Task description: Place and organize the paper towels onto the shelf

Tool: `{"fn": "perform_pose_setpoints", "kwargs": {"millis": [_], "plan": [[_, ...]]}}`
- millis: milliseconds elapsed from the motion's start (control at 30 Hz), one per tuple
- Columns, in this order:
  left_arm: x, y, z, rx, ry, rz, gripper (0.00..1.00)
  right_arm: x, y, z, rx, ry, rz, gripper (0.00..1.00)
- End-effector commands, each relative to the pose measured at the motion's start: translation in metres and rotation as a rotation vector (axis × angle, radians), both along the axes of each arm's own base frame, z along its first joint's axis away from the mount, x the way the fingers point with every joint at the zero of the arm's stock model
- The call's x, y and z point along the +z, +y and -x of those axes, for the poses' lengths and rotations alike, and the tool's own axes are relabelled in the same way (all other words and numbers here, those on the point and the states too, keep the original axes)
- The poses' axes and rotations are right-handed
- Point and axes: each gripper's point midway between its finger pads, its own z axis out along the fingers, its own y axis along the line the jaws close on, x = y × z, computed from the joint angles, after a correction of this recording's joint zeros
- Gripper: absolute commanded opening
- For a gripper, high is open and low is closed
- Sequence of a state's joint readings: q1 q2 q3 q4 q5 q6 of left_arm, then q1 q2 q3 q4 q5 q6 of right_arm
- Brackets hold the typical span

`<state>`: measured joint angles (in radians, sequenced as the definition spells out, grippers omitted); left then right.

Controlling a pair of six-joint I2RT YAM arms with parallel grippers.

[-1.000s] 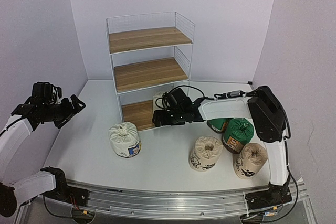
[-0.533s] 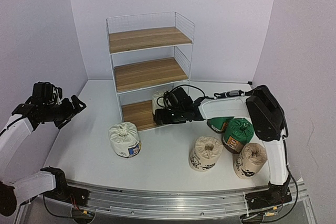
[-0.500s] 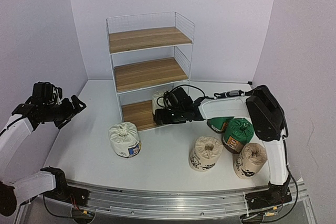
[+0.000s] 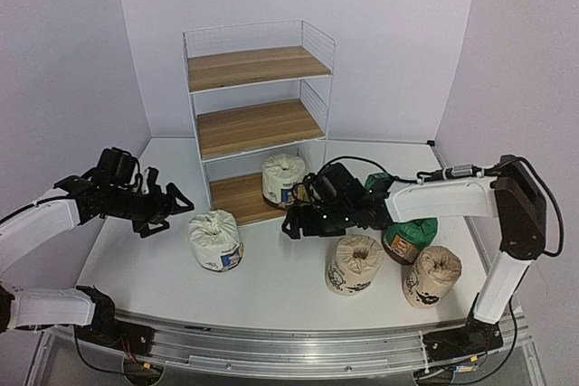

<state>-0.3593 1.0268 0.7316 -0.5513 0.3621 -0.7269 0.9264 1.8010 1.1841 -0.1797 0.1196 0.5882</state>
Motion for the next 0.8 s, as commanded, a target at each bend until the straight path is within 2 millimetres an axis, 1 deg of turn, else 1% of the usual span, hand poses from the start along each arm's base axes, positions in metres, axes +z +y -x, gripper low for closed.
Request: {"fn": "perform_pose_setpoints", "kwargs": {"millis": [0, 133, 233, 467, 567, 700, 767], "plan": [[-0.014, -0.022, 0.0, 0.007, 0.039, -0.033, 0.9, 0.0, -0.016, 0.006, -0.049, 0.013, 0.018, 0.93], [-0.025, -0.028, 0.0, 0.027, 0.066, -0.06, 0.87, -0.007, -0.021, 0.006, -0.061, 0.013, 0.039, 0.93], [-0.032, -0.032, 0.003, 0.023, 0.08, -0.071, 0.85, -0.01, -0.02, 0.005, -0.063, 0.016, 0.045, 0.93], [-0.048, -0.03, -0.001, 0.062, 0.106, -0.114, 0.78, -0.015, -0.019, 0.007, -0.068, 0.029, 0.047, 0.93], [-0.055, -0.032, -0.003, 0.066, 0.107, -0.12, 0.75, -0.016, -0.018, 0.008, -0.059, 0.031, 0.048, 0.93], [-0.062, -0.037, -0.004, 0.056, 0.117, -0.123, 0.68, -0.016, -0.02, 0.01, -0.055, 0.028, 0.053, 0.93], [-0.066, -0.038, -0.004, 0.052, 0.125, -0.134, 0.6, -0.017, -0.021, 0.01, -0.056, 0.025, 0.057, 0.93]]}}
